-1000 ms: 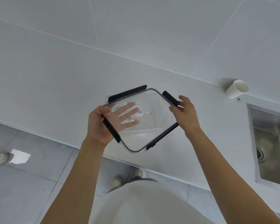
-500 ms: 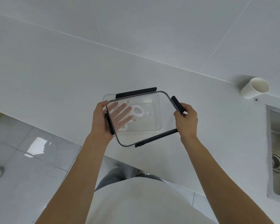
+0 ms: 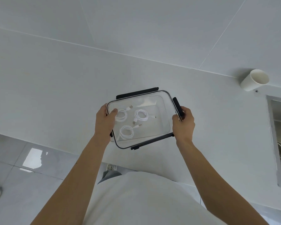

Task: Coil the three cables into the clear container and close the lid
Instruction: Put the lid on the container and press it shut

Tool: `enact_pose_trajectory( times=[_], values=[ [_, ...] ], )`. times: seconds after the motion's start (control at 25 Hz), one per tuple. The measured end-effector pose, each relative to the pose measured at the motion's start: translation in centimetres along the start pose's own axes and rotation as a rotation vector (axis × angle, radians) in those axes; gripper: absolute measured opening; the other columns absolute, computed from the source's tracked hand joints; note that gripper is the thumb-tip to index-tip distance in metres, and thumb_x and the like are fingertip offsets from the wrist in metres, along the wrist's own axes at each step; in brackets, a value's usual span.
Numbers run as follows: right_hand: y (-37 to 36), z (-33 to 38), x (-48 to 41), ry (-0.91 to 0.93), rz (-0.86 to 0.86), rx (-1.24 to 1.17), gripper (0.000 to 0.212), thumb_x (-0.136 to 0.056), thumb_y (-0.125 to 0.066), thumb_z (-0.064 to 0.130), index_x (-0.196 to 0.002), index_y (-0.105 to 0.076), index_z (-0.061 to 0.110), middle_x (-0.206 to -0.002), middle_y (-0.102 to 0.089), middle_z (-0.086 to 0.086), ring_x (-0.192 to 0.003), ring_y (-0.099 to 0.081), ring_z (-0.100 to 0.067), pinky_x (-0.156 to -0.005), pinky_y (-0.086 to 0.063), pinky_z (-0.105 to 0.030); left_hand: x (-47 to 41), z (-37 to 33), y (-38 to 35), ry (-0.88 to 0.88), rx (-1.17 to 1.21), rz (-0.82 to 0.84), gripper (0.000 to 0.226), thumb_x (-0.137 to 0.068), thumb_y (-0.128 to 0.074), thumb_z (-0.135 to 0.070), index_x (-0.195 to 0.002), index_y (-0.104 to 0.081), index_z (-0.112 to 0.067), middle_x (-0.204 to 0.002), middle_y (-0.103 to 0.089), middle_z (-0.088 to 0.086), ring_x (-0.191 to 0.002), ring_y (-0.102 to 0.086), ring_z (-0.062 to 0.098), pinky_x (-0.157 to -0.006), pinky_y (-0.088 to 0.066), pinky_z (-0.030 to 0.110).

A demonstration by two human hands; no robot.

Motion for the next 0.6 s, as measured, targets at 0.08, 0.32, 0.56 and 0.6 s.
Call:
enact_pose_trajectory(
  times=[0.08, 0.32, 0.56, 0.6],
  values=[
    [-1.0, -0.2, 0.5, -0.010, -0.019, 0.008, 0.036, -0.093, -0.049, 0.009, -0.126, -0.055, 0.020, -0.113, -0.066, -0.002, -0.090, -0.063, -0.020, -0.076, -0.051, -0.030, -1.0, 0.1, 0.7, -0.019, -0.039, -0.009, 0.028, -0.088, -0.060, -0.016, -0.116, -0.064, -0.017, -0.111, -0.069, 0.003, -0.104, -0.065, 0.025, -0.096, -0.052, 0.046],
    [-3.0, -0.9, 2.0, -0.020, -0.065, 0.075, 0.035, -0.094, -0.047, 0.008, -0.126, -0.056, 0.019, -0.114, -0.067, -0.004, -0.100, -0.063, -0.025, -0.091, -0.054, -0.043, -2.7, 2.2, 2.3, 0.015, -0.047, 0.033, 0.031, -0.094, -0.058, -0.014, -0.125, -0.059, -0.015, -0.118, -0.067, 0.005, -0.108, -0.064, 0.024, -0.098, -0.051, 0.047],
    [-3.8, -1.3, 2.7, -0.019, -0.118, 0.095, 0.037, -0.094, -0.045, 0.005, -0.125, -0.058, 0.021, -0.109, -0.067, 0.000, -0.099, -0.062, -0.022, -0.092, -0.053, -0.041, -3.7, 2.6, 2.6, -0.021, -0.107, 0.059, 0.034, -0.095, -0.058, -0.018, -0.128, -0.057, -0.013, -0.124, -0.064, 0.009, -0.109, -0.062, 0.023, -0.101, -0.048, 0.040],
    [-3.9, -1.3, 2.7, -0.016, -0.124, 0.097, 0.037, -0.094, -0.044, 0.005, -0.124, -0.058, 0.022, -0.107, -0.068, 0.001, -0.097, -0.062, -0.022, -0.091, -0.053, -0.042, -3.9, 2.8, 2.6, -0.022, -0.117, 0.063, 0.036, -0.095, -0.059, -0.020, -0.130, -0.055, -0.013, -0.126, -0.063, 0.008, -0.113, -0.061, 0.023, -0.103, -0.047, 0.041]
  ],
)
Point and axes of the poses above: each hand's wrist, its own x-axis away from the middle knuckle, its own y-axis out of the back of the hand, z = x × y, the point moved 4 cm from there along -x, towards the middle knuckle
